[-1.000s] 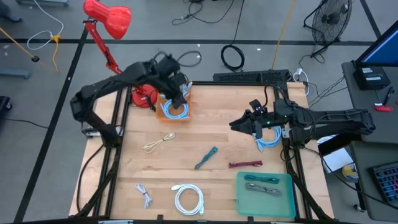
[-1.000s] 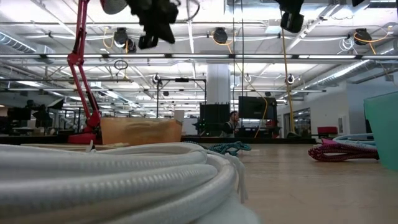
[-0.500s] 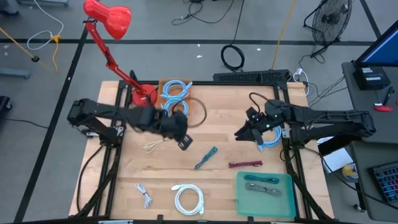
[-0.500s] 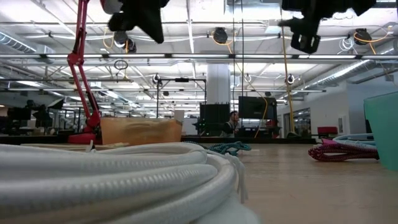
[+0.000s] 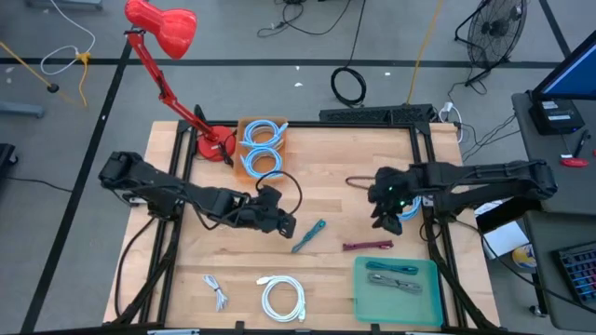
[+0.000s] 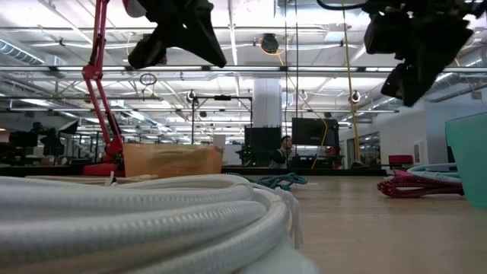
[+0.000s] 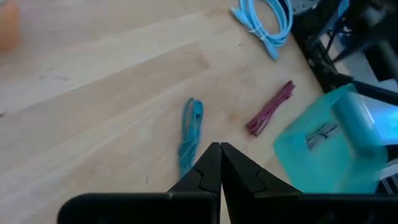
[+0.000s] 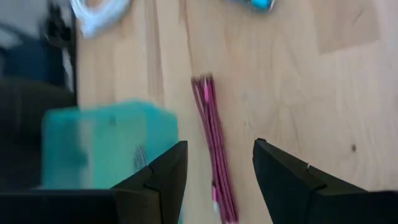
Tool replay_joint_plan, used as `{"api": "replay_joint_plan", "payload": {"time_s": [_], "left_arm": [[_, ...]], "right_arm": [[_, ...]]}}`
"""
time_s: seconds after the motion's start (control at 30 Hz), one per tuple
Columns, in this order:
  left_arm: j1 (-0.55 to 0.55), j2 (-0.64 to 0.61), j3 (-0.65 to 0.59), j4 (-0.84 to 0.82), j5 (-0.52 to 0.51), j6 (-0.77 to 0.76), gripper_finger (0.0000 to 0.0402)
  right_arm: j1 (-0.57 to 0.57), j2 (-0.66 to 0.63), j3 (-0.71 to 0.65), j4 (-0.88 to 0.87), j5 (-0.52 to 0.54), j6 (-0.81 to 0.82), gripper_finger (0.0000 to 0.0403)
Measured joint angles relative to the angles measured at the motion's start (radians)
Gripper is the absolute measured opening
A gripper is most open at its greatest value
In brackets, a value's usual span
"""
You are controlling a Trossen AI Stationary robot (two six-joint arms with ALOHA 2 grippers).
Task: Pick & Place USB Port
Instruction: Put the dark red charger cable into the green bin
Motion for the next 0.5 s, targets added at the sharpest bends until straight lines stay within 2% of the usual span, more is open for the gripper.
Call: {"api": "replay_joint_plan", "payload": {"time_s": [0.2,0.37,0.5], "left_arm": [[0.006,0.0,-0.003,0.015,-0.019,0.01,0.001],[0.006,0.0,-0.003,0.046,-0.022,0.04,0.001],[0.006,0.0,-0.003,0.043,-0.037,0.029,0.001]], "right_arm": [[0.102,0.108,-0.001,-0.005,0.078,-0.067,0.0175],[0.169,0.205,-0.034,0.079,0.126,-0.049,0.0187],[0.18,0.263,-0.065,0.182,0.154,-0.035,0.0189]]}}
